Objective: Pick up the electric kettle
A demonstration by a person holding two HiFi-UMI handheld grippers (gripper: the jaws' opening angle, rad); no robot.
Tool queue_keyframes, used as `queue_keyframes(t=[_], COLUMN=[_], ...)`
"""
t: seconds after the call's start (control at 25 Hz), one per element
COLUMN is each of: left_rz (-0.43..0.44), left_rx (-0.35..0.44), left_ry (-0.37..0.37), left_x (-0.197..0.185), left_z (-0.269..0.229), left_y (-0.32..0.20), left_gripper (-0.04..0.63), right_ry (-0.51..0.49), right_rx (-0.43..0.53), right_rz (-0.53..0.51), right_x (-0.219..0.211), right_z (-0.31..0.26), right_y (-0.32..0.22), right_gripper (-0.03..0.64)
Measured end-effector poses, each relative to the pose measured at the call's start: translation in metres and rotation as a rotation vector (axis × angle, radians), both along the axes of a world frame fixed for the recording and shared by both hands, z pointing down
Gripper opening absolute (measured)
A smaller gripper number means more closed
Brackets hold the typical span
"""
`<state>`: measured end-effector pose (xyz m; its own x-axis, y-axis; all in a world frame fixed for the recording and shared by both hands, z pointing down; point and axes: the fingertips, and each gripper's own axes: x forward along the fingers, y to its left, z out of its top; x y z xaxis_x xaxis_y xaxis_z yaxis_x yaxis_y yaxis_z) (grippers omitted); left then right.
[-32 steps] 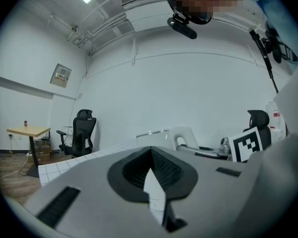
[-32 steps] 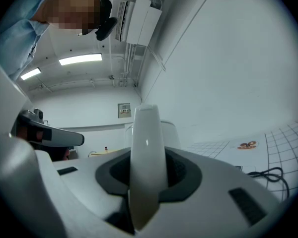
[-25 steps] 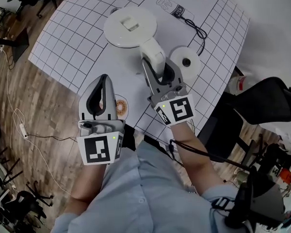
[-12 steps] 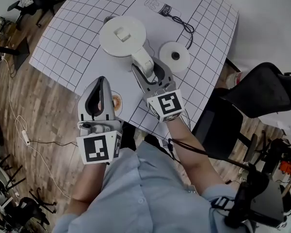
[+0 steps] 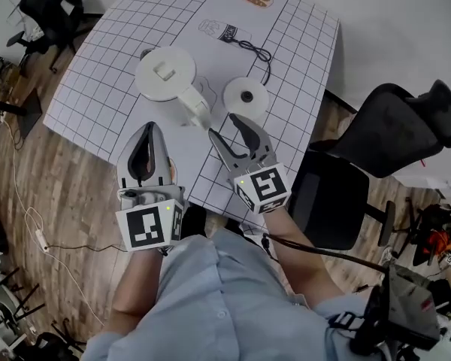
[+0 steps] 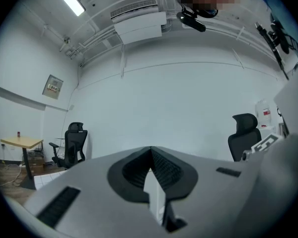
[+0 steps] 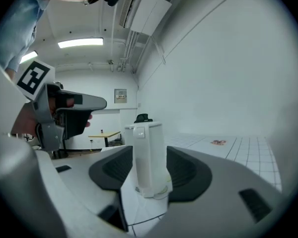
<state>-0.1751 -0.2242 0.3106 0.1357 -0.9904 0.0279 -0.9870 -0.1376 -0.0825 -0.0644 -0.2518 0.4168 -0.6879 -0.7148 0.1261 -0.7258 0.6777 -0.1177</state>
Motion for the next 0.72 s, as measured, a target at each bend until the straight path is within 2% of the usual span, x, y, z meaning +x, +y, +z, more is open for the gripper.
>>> queue_keyframes(t=[0.16,0.24,0.36,0.56,0.72], left_rz=[0.045,0.073,0.101,0.141,0.171], left_rx=[0.024,0.042,0.041,0.071,0.066], left_ry=[0.003,-0.001,-0.007,-0.015,-0.026], left_x=[0.022,0.031,0.045,0.068,0.078], left_z=[-0.006,-0.010,-0.013,-0.023,-0.024], left_y=[-0.012,-0.019,-0.019,-0.030,-0.032], left_gripper=[-0.002,-0.002,-0.002,-0.002,-0.002], right_ry=[-0.007,-0.032,-0.056,0.031,0.028], right_rx=[0.077,0.100,0.110,0.185,0.198], right_rz=[0.070,0.108,0.157,0.242,0.290], right_x=[0.030,0.041,0.057,0.073,0.083], right_z=[-0.044,-0.063,-0.078,-0.094,-0.100], right_y=[-0.001,-0.005,-0.003,-0.009,-0.008], right_gripper=[0.189,0.115,0.048,0.020,0.017])
